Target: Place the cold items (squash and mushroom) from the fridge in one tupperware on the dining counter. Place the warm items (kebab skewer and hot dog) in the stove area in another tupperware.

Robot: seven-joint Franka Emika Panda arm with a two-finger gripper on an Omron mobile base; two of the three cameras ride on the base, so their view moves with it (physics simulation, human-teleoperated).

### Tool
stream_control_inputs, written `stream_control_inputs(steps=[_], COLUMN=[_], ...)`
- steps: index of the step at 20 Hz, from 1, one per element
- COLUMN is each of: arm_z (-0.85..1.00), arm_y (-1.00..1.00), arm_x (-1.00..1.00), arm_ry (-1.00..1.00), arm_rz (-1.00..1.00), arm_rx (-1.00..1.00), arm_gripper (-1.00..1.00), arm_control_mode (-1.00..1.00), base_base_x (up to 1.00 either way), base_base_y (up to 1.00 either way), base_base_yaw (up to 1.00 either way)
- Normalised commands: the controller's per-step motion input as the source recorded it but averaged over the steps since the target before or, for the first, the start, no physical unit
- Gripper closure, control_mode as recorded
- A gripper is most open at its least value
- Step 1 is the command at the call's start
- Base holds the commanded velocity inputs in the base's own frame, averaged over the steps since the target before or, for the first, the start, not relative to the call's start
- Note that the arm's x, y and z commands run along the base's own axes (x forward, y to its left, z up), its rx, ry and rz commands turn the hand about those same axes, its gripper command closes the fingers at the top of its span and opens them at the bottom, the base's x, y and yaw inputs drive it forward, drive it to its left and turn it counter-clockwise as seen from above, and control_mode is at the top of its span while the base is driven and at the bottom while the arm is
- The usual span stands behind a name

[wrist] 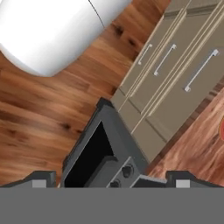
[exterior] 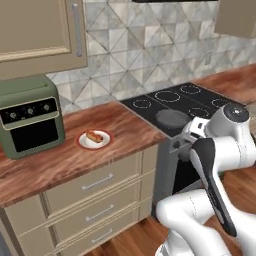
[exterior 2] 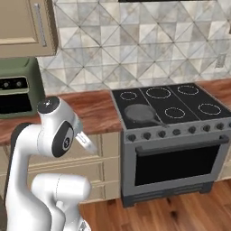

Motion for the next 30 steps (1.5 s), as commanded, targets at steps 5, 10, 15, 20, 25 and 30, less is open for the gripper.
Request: stream_control_inputs(steps=[5,10,15,20,25,30], arm_z=[0.00,0.00,0.00,0.00,-0.06,-0.30], arm_y=[0.00,0.00,0.00,0.00,-0.12,-0.12], arm_x=[0.00,0.00,0.00,0.00,0.00,0.01], arm_ry=[0.00,0.00,0.00,0.00,0.02,0.00], arm_rz=[0.00,0.00,0.00,0.00,0.00,0.13], arm_rx=[0.00,0.00,0.00,0.00,0.00,0.01], arm_gripper=[-1.00,-1.00,-1.00,-1.00,-1.00,-1.00], arm_control_mode=[1.00,1.00,1.00,1.00,-1.00,-1.00], base_base_x=[0.67,0.67,0.62,0.54,0.11,0.00], base_base_y=[-0.04,-0.01,-0.09,-0.09,-0.05,0.00], base_base_yaw=[0.31,0.37,0.34,0.28,0.08,0.00])
